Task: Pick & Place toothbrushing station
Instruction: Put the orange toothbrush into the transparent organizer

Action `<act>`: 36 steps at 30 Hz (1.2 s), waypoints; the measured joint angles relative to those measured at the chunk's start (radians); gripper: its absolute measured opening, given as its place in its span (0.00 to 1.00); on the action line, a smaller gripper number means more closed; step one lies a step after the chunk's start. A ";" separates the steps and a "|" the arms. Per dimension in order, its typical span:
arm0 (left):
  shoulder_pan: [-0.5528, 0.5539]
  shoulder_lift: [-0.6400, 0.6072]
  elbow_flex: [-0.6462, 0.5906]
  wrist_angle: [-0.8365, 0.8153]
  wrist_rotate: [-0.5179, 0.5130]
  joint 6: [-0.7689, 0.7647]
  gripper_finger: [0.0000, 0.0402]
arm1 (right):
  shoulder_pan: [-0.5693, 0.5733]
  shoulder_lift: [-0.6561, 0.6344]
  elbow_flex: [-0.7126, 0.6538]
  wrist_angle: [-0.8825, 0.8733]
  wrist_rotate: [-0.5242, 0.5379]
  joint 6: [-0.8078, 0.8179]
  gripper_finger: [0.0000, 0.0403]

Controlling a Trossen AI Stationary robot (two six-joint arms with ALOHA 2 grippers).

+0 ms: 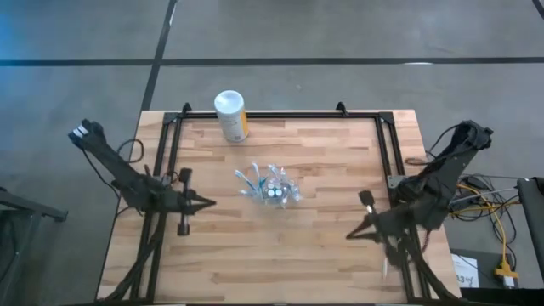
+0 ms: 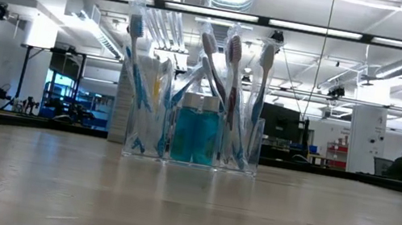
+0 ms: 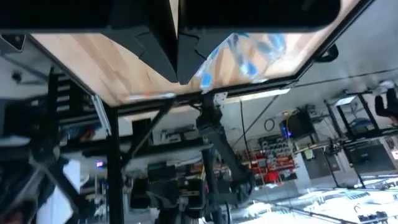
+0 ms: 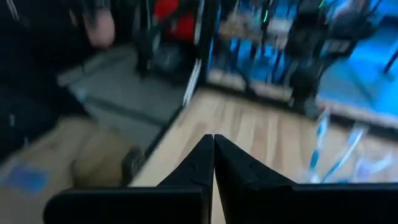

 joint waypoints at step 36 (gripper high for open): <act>0.127 -0.455 -0.354 -0.163 0.174 -0.321 0.01 | -0.296 -0.321 -0.717 0.672 -0.240 -0.112 0.02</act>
